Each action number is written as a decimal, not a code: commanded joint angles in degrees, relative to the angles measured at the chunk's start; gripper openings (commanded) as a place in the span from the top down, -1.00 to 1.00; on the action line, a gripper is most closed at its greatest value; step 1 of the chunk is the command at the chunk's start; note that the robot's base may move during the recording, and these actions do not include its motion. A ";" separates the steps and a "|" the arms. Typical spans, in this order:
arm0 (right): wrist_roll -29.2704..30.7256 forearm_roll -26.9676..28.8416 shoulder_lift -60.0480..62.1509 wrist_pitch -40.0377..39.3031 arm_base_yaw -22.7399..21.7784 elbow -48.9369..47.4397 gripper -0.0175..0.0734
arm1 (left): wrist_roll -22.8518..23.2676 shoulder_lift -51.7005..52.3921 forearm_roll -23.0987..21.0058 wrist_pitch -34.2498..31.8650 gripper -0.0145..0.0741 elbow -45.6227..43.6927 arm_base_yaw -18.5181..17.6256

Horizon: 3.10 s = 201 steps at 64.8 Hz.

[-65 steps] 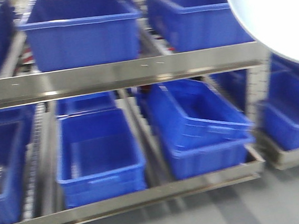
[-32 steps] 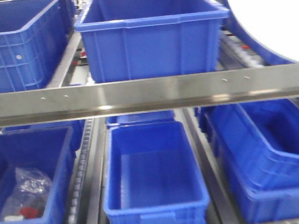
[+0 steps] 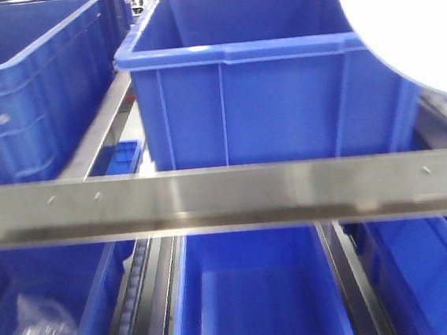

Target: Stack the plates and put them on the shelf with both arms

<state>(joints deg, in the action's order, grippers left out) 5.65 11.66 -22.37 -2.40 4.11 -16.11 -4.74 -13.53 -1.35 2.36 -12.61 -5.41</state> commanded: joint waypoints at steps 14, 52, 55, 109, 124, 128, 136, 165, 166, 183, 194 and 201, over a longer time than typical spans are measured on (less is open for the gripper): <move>-0.01 -0.29 -0.31 -5.93 -0.17 -1.72 0.49 | 0.51 -0.76 -0.37 -4.91 0.49 -1.86 0.05; -0.01 -0.29 -0.31 -5.93 -0.17 -1.72 0.49 | 0.51 -0.76 -0.37 -4.91 0.49 -1.86 0.05; -0.01 -0.29 -0.31 -5.93 -0.17 -1.72 0.49 | 0.51 -0.76 -0.37 -4.91 0.49 -1.86 0.05; -0.58 -0.29 -17.04 -3.37 1.66 -18.65 0.49 | 0.51 -0.76 -0.37 -4.91 0.49 -1.86 0.05; -0.58 -0.29 -35.56 -16.10 7.39 -24.85 0.48 | 0.51 -0.76 -0.37 -4.91 0.49 -1.86 0.05; -0.58 -0.29 -39.39 -19.27 8.41 -26.03 0.47 | 0.51 -0.76 -0.37 -4.91 0.49 -1.86 0.05; -0.75 -0.29 -45.46 -21.44 8.55 -27.50 0.27 | 0.51 -0.76 -0.37 -4.91 0.49 -1.86 0.05; 3.24 -0.35 -41.41 -15.22 7.32 -26.89 -0.11 | 0.51 -0.76 -0.37 -4.91 0.49 -1.86 0.05; 4.07 -0.35 -40.80 -14.87 7.12 -26.58 -0.06 | 0.51 -0.76 -0.37 -4.91 0.49 -1.86 0.05; 8.31 -0.35 -23.53 -13.95 3.89 -12.92 0.49 | 0.51 -0.76 -0.37 -4.91 0.49 -1.86 0.05; 8.26 -0.29 -10.16 -8.17 3.89 -5.94 0.49 | 0.51 -0.76 -0.37 -4.91 0.49 -1.86 0.05; 8.26 -0.29 -1.53 -1.39 3.89 -3.88 0.49 | 0.51 -0.76 -0.37 -4.91 0.49 -1.86 0.05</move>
<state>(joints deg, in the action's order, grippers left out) 13.26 11.63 -28.89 -3.51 8.25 -19.44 -4.74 -13.53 -1.35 2.36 -12.61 -5.41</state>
